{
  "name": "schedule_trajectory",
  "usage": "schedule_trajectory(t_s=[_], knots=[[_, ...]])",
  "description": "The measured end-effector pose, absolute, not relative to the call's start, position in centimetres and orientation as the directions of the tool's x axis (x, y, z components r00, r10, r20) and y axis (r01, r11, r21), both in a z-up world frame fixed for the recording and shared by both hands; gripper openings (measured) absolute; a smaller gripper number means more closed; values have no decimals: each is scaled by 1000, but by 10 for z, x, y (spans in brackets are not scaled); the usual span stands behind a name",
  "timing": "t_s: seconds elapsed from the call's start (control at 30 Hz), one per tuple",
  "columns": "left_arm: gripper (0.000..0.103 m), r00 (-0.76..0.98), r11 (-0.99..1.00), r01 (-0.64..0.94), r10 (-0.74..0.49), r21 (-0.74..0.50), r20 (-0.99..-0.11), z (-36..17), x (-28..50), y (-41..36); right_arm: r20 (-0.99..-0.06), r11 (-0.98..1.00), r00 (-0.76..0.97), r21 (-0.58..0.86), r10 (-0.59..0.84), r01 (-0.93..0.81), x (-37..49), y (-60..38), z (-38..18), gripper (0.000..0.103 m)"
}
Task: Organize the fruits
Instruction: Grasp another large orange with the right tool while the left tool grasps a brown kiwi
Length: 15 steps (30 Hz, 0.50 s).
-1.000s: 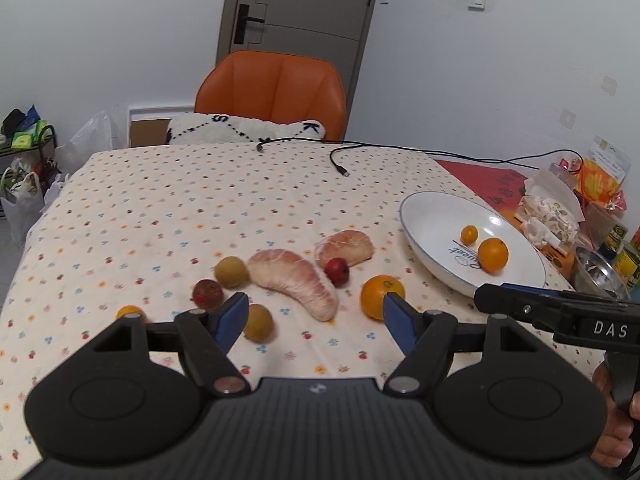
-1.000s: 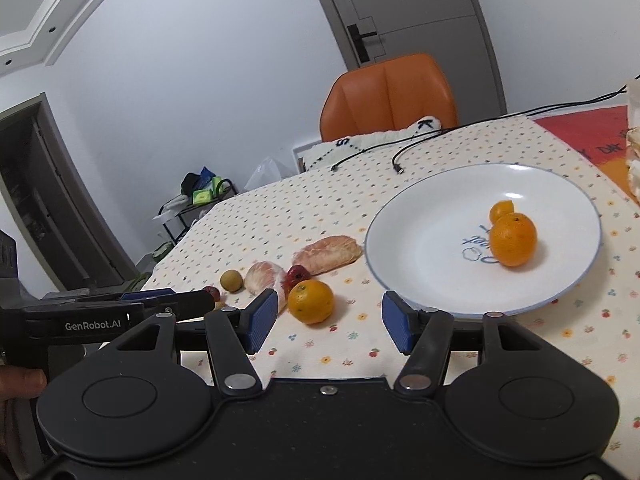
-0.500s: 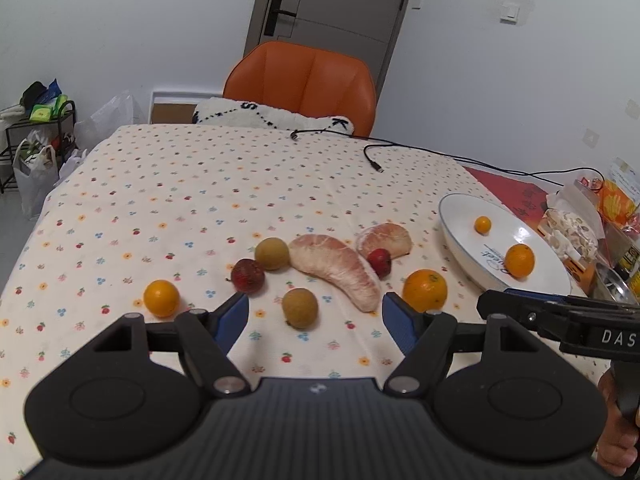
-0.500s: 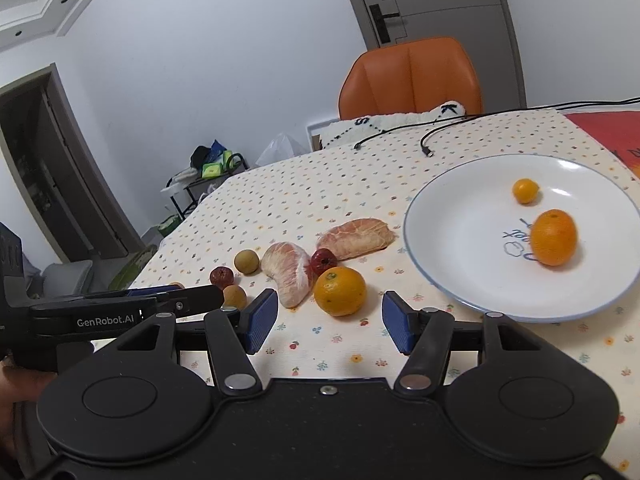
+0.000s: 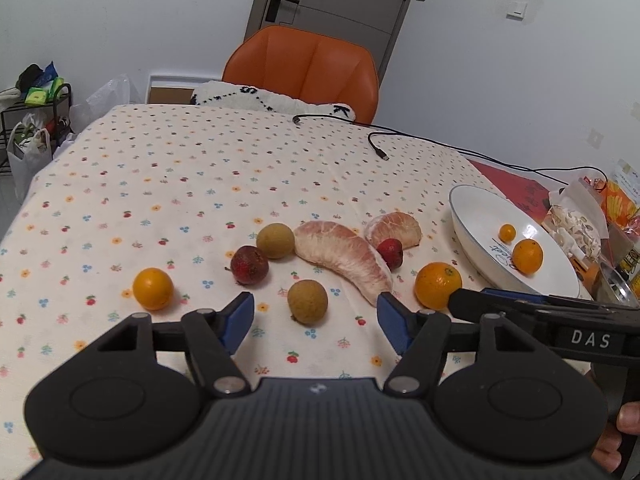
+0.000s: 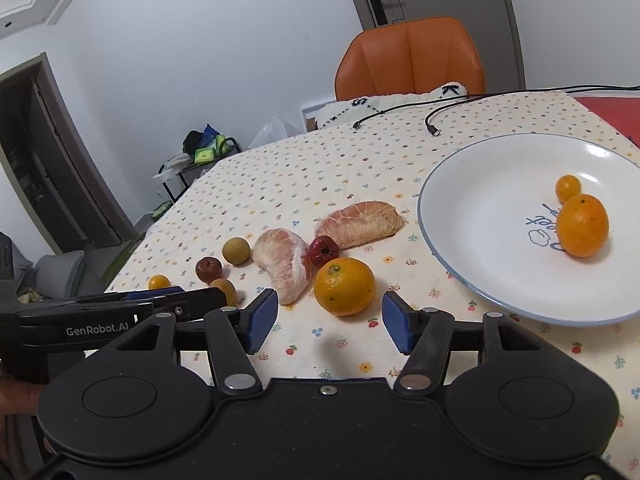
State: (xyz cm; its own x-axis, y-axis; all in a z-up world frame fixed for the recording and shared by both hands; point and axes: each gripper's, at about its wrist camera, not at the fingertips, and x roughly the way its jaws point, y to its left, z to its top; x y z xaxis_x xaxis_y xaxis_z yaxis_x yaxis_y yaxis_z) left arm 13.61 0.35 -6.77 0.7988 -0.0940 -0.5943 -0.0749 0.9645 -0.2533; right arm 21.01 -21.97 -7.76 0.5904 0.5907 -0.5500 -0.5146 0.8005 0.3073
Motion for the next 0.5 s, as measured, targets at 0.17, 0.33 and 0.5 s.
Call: schedule_trajectory(t_s=[0.17,0.33,0.5], knots=[[52,793,962,-73,-104,-264,-600,-74,143,3,-561,807,591,296,580,-511,214,-215,-81,58],[44,800,961,-68,-107,-267,-590,-80,147,5,-567,818,600,281,564,-503,218,-211,-83,58],[33,806,959,-57,-119,-276,-580,-81,148,8,-574,825,608,255,549,-505,219,-204,-81,58]])
